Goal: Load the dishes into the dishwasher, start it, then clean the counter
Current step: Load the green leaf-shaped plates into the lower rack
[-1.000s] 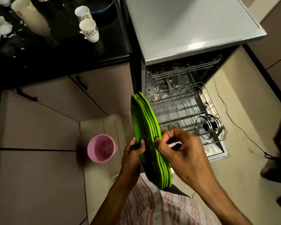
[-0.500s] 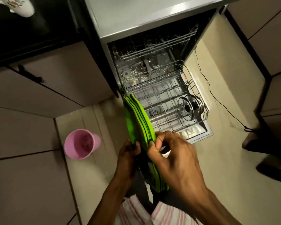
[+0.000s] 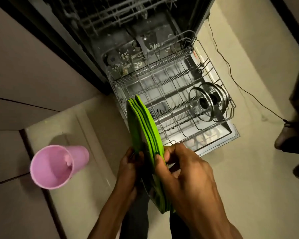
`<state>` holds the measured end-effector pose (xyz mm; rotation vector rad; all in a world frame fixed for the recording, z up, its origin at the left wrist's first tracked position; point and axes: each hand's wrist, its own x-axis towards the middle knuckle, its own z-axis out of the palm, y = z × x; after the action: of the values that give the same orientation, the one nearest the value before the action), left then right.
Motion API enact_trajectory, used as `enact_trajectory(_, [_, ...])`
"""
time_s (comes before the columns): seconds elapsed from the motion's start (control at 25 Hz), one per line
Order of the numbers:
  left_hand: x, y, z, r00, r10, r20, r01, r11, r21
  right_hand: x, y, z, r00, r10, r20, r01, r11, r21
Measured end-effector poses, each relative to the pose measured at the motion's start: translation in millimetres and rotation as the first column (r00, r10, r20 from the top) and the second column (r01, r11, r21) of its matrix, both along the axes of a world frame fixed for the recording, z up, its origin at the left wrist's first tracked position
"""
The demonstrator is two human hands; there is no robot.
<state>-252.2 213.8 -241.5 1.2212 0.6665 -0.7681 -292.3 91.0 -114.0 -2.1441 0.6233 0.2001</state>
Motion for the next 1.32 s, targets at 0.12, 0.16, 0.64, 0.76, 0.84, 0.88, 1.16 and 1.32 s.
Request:
enact_trajectory(0.12, [-7, -22, -64, 0.999, -0.036, -0.002, 0.037, 0.999, 0.029, 0, -24, -51, 0.998, 0.059, -0.002, -0.059, 0.994, -0.092])
enact_trajectory(0.16, [-9, -30, -81, 0.999, -0.035, -0.012, 0.036, 0.999, 0.03, -1, -33, -64, 0.998, 0.071, -0.001, -0.07, 0.99, -0.126])
enact_trajectory(0.64, [-6, -56, -161, 0.97, 0.197, -0.14, -0.213, 0.971, -0.111, 9, -150, -104, 0.998, 0.053, -0.014, -0.055, 0.95, -0.308])
enact_trajectory(0.76, [1, -54, -154, 0.97, 0.172, -0.174, -0.205, 0.959, -0.197, 28, -210, -115, 0.997, -0.051, 0.065, 0.075, 0.882, -0.465])
enact_trajectory(0.84, [2, -53, -156, 0.972, 0.158, -0.174, -0.192, 0.962, -0.197, 41, -236, -128, 0.999, -0.012, 0.046, 0.035, 0.846, -0.532])
enact_trajectory(0.88, [2, -53, -159, 0.971, 0.165, -0.173, -0.2, 0.956, -0.213, 48, -244, -134, 0.999, 0.044, 0.018, -0.026, 0.826, -0.563])
enact_trajectory(1.16, [-5, -58, -160, 0.964, 0.18, -0.198, -0.228, 0.94, -0.254, 81, -246, -195, 0.963, 0.236, -0.132, -0.268, 0.776, -0.571])
enact_trajectory(1.32, [-5, -60, -165, 0.958, 0.198, -0.205, -0.247, 0.937, -0.247, 84, -247, -220, 0.93, 0.285, -0.232, -0.367, 0.74, -0.563])
